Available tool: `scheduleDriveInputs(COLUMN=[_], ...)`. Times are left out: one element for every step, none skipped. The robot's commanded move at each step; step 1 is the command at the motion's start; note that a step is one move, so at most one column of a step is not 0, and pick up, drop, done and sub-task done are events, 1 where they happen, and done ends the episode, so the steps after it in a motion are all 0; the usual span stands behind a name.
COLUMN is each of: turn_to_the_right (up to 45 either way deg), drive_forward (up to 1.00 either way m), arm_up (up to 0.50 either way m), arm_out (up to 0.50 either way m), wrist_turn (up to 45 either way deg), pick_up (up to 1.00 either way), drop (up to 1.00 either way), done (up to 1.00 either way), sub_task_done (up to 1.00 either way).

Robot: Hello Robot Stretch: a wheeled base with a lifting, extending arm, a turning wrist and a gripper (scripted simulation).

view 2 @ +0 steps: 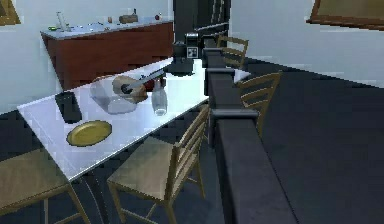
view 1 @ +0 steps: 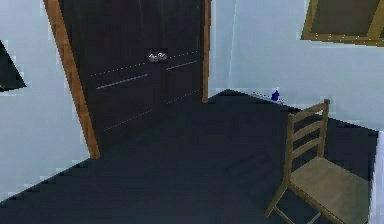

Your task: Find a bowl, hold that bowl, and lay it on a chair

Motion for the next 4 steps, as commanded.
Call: scheduleDriveInputs(turn_to_the_right=[0.0,0.0,0.0,0.0], drive_forward=[0.0,0.0,0.0,0.0], arm_up=[-0.32,-0.5,0.0,0.0], arm_out=[0.0,0.0,0.0,-0.1], wrist_turn=[0.0,0.0,0.0,0.0], pick_up=[0.0,0.0,0.0,0.0], drop=[0.0,0.0,1.0,0.0], done=[0.0,0.0,0.0,0.0], sub_task_done=[0.0,0.0,0.0,0.0])
